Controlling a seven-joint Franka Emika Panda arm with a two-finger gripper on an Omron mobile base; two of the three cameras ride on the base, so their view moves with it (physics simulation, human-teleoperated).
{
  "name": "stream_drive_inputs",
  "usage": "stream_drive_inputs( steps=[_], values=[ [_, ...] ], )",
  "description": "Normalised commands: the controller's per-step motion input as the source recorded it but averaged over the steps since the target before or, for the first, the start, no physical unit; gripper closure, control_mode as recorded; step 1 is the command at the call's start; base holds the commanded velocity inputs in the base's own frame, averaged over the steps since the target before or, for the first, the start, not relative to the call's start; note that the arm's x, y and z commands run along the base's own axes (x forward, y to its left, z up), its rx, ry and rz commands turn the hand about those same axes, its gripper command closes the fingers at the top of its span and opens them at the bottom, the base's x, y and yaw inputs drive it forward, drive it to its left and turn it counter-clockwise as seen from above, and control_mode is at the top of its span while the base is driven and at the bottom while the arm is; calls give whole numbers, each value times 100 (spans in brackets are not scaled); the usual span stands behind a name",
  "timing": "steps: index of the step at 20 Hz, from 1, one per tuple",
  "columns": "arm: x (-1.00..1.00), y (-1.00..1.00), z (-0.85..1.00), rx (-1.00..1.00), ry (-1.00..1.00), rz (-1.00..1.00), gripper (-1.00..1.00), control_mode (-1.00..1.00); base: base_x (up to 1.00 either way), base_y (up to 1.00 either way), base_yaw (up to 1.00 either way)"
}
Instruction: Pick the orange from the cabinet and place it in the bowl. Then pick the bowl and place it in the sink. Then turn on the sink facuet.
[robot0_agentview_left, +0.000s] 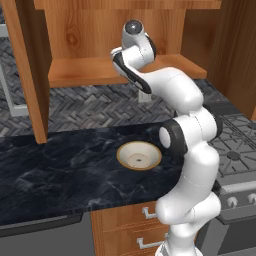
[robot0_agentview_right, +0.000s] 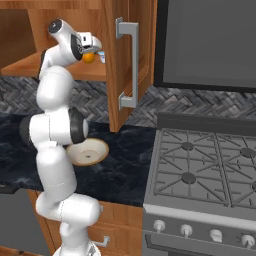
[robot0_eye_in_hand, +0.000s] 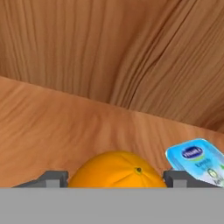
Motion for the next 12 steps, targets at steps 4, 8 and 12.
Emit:
stream_drive_inputs(
  steps=[4,8,12],
  values=[
    [-16,0,-3,7,0,4,100,-100,0,0,0],
    [-81,0,0,3,-8,2,100,-100,0,0,0],
    [-100,0,0,3,-25,0,100,-100,0,0,0]
  ],
)
